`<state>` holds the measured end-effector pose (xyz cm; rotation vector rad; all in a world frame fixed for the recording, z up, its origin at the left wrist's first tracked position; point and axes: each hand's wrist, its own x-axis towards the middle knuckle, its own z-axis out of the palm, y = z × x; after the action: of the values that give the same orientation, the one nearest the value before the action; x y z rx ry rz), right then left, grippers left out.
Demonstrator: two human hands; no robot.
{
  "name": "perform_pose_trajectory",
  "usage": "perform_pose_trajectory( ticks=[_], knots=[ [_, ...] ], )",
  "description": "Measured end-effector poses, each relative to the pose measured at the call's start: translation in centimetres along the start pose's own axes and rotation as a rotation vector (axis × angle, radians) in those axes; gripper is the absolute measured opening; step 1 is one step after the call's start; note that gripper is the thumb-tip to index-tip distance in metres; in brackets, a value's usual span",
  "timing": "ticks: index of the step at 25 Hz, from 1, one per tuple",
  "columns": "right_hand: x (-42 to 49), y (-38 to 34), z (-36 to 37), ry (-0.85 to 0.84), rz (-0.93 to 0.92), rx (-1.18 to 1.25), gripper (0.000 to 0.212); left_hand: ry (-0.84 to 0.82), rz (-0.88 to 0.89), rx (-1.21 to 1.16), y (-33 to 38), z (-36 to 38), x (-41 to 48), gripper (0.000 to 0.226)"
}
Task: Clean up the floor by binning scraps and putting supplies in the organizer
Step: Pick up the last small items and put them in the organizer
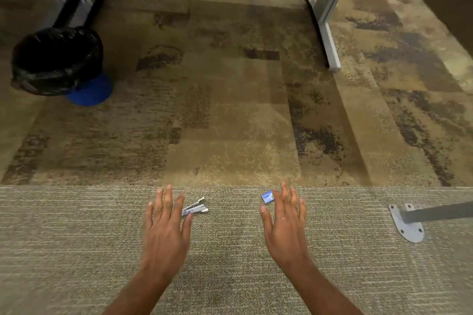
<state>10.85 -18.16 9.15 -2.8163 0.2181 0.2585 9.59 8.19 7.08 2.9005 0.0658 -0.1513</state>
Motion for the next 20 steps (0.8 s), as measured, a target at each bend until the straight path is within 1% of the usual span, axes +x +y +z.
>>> perform_pose_trajectory(
  ticks=[5,8,10,14,16,18,20],
  knots=[
    [3.3,3.2,6.8,-0.079,0.062,0.003,0.062,-0.176,-0.044,0.024,-1.8,6.6,1.9,0.064],
    [5.6,4.6,9.3,-0.123,0.112,0.033,0.059,-0.228,-0.040,0.013,-2.1,9.1,3.1,0.064],
    [6.6,5.4,10.6,-0.155,0.123,0.007,0.057,-0.234,-0.017,0.035,-1.9,10.2,3.7,0.064],
    [7.2,6.2,12.0,-0.159,0.102,-0.038,0.055,-0.158,0.011,0.058,-1.6,11.3,4.4,0.060],
    [7.6,6.1,12.2,-0.119,0.090,-0.059,0.052,-0.151,0.033,0.058,-1.4,11.4,4.8,0.050],
    [8.1,5.7,12.2,-0.068,0.066,-0.071,0.044,-0.160,0.052,0.063,-1.0,11.3,5.3,0.036],
    [8.6,5.3,12.0,-0.051,0.061,-0.088,0.039,-0.174,0.074,0.091,-0.8,11.2,5.7,0.030]
  ],
)
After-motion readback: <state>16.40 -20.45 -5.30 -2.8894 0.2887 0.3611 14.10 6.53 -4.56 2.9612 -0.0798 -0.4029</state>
